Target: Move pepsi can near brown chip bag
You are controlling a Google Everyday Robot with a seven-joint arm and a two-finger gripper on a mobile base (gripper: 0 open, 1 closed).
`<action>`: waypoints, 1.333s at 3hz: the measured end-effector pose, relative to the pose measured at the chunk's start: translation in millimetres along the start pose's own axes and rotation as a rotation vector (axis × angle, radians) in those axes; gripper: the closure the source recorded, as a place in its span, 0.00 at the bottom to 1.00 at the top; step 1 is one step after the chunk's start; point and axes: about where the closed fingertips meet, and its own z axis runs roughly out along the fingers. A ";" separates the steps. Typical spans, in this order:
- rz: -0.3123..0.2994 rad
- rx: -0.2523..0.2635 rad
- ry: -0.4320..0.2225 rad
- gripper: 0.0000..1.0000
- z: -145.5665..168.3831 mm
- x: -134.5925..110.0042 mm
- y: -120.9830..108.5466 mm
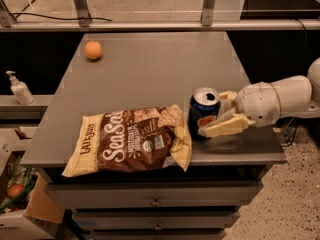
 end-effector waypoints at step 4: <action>-0.064 0.110 0.065 0.00 -48.6 -12.3 -31.6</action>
Offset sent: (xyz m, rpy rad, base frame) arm -0.0005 -0.0042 0.0007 -0.0346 -0.0155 0.0070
